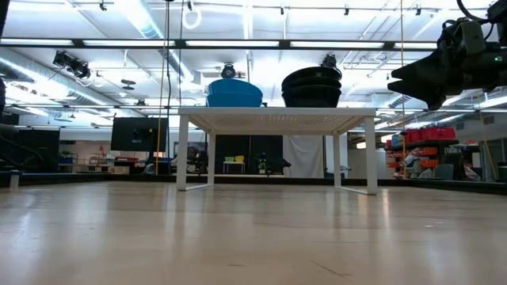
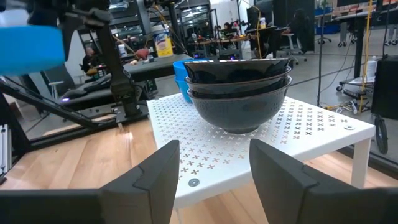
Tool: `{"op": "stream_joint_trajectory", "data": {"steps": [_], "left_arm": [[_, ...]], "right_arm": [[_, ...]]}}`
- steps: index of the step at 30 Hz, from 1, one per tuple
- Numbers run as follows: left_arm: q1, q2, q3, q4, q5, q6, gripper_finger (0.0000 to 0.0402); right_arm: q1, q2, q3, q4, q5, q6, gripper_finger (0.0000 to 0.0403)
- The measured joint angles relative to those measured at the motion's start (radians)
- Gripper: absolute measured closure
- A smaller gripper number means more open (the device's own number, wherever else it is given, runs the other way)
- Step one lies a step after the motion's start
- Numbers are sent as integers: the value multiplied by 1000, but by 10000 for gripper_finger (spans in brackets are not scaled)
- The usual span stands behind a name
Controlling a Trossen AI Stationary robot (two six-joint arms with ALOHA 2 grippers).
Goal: Pick & Place Mini bowls
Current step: Stack the blue bowl on top of the other blue bowl on the shelf
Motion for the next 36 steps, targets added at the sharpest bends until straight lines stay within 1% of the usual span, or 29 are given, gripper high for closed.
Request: {"op": "stream_joint_trajectory", "data": {"steps": [3,9,18,25,36], "left_arm": [[39,0,56,-52,0,21,398],[131,0,105,-60,1,16,398],[327,1,107,-59,1,-42,398],[474,42,107,-55,18,-63,398],[626,111,107,-11,19,-58,399]], "right_arm": [[0,0,0,0,0,0,207],[0,0,0,0,0,0,207],[0,0,0,0,0,0,207],[0,0,0,0,0,0,207],[0,0,0,0,0,0,207]]}}
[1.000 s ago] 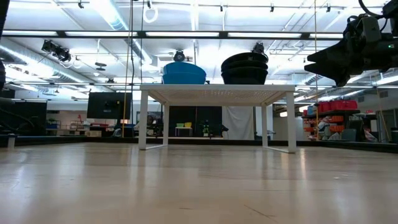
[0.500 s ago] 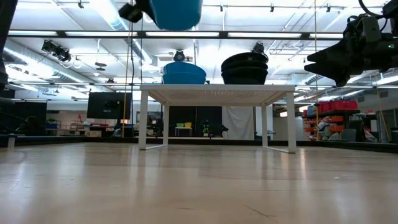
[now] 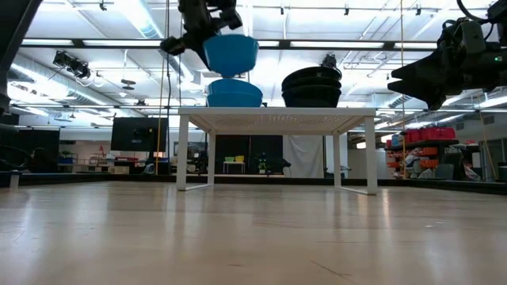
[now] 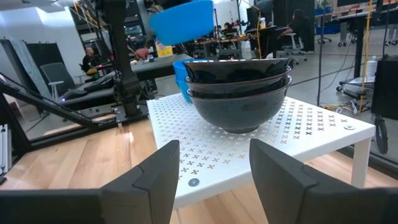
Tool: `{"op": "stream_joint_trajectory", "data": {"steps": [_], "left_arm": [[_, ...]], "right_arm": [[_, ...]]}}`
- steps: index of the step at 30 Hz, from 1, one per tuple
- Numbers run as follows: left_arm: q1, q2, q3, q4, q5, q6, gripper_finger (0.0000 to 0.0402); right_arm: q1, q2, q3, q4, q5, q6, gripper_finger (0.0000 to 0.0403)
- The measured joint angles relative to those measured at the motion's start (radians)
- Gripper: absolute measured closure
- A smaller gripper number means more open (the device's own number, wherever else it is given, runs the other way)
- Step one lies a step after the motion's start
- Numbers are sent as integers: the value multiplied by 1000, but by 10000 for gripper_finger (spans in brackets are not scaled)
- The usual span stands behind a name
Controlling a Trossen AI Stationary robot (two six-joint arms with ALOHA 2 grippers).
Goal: Pick & Place Mini bowls
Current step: Stack the blue bowl on top of the other blue bowl on the shelf
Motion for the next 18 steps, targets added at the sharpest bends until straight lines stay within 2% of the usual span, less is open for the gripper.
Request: {"op": "stream_joint_trajectory", "data": {"steps": [6,18], "left_arm": [[38,45,0,51,1,1,399],[23,129,-1,6,-40,3,399]], "right_arm": [[0,0,0,0,0,0,207],[0,0,0,0,0,0,207]]}}
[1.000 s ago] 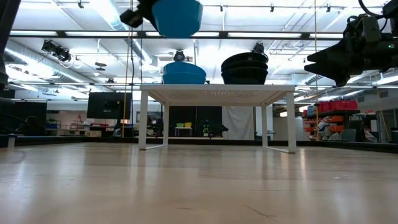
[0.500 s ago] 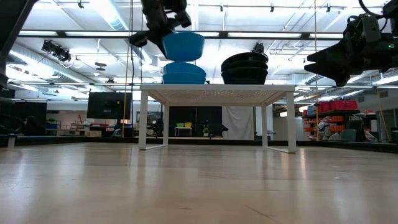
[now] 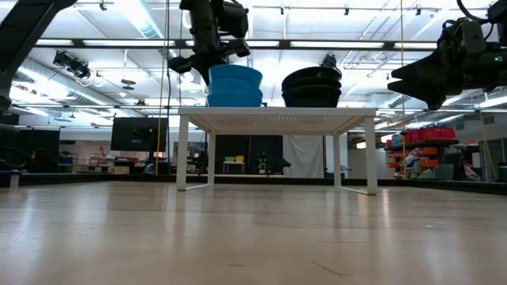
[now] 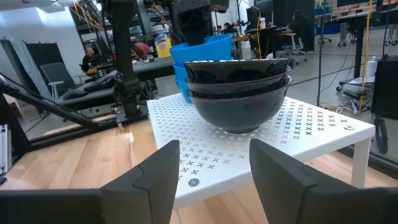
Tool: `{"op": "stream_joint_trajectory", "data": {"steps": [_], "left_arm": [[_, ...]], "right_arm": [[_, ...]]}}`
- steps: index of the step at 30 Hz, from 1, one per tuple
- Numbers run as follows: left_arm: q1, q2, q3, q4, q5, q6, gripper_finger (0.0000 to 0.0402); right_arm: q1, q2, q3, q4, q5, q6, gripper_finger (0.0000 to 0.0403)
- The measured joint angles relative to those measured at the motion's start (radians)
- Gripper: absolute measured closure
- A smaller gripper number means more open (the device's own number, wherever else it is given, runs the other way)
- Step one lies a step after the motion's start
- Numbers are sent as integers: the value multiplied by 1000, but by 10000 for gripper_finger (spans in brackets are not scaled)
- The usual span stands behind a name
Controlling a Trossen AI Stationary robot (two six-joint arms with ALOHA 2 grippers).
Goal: Pick & Place Mini bowls
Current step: Stack the blue bowl on top of the other blue bowl on the shelf
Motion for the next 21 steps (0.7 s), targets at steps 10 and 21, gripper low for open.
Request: {"op": "stream_joint_trajectory", "data": {"steps": [10,21], "left_arm": [[-6,-1,0,-62,-11,-4,361],[-6,-2,0,-53,-31,-3,301]], "right_arm": [[0,0,0,0,0,0,207],[0,0,0,0,0,0,207]]}}
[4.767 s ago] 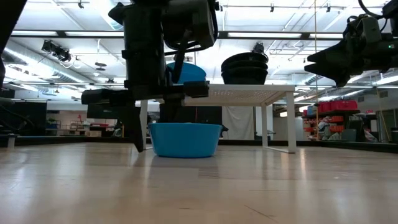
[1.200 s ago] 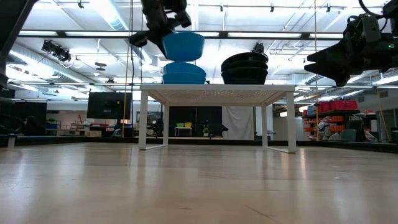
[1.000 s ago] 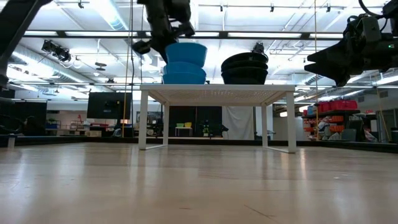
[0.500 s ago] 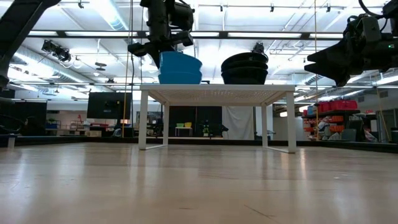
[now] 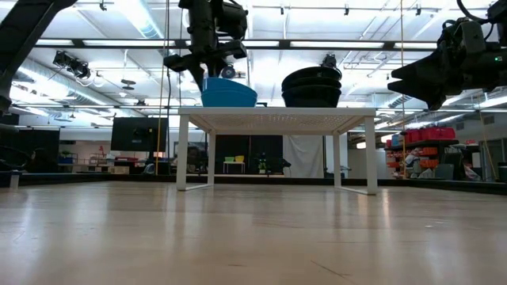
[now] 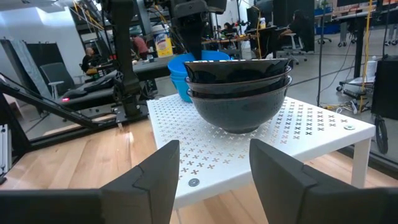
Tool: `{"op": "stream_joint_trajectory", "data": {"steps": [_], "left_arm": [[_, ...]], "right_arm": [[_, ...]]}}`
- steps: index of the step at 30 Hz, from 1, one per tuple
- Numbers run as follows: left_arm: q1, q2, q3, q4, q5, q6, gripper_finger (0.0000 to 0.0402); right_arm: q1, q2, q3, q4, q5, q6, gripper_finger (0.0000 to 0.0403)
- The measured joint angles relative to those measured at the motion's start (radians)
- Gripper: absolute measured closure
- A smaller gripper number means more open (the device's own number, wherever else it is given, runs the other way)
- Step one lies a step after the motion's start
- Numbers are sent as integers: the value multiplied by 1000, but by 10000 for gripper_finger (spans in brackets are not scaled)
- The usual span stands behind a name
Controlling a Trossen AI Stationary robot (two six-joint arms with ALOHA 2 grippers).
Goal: Pick & Place Mini bowls
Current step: Stack the blue bowl on top of the other blue bowl on the shelf
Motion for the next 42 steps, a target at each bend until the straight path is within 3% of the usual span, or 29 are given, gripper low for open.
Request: {"op": "stream_joint_trajectory", "data": {"steps": [10,16,33,42], "left_arm": [[3,-12,76,-17,-1,21,249],[-17,-14,124,-18,-3,27,257],[-62,-9,-4,-5,-74,51,266],[-62,-9,-9,11,-132,47,266]], "right_arm": [[0,0,0,0,0,0,207],[0,0,0,0,0,0,207],[0,0,0,0,0,0,207],[0,0,0,0,0,0,207]]}}
